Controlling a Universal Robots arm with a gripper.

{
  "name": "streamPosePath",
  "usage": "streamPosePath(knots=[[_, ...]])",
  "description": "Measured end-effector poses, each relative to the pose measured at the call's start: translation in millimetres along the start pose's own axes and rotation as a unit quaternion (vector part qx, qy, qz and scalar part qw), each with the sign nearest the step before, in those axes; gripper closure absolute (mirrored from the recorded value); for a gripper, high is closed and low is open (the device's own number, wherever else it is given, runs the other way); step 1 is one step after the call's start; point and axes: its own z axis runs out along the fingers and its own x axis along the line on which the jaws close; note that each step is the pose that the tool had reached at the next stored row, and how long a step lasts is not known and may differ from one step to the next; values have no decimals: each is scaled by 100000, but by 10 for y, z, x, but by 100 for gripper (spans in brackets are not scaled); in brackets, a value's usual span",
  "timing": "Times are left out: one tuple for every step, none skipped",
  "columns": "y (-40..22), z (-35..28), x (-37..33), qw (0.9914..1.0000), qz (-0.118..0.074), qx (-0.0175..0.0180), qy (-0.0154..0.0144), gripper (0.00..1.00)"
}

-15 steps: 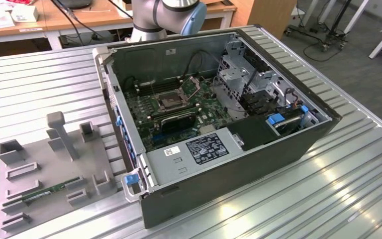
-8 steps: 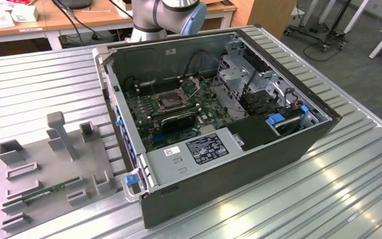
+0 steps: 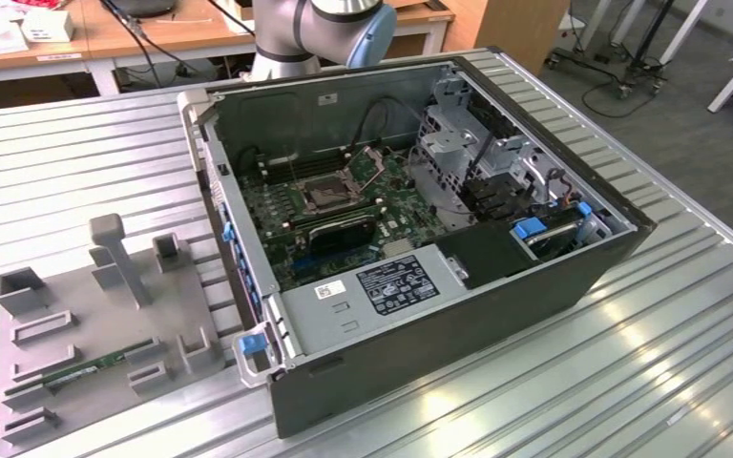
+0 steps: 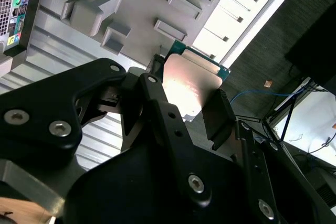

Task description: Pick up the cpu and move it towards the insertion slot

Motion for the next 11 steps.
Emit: streamPosePath(knots=[[0, 0, -1, 100000, -1, 85, 4, 46], [1, 0, -1, 100000, 3, 83, 3, 46], [1, 0, -2, 100000, 8, 84, 1, 46], [1, 0, -4, 100000, 7, 81, -2, 46], [0, 0, -8, 100000, 2, 83, 0, 46], [0, 0, -11, 100000, -1, 83, 2, 46], [0, 0, -14, 100000, 4, 85, 5, 46], [0, 0, -19, 100000, 2, 82, 0, 46], [0, 0, -24, 100000, 2, 83, 2, 46], [0, 0, -28, 100000, 2, 83, 4, 46], [0, 0, -31, 100000, 2, 82, 0, 46]])
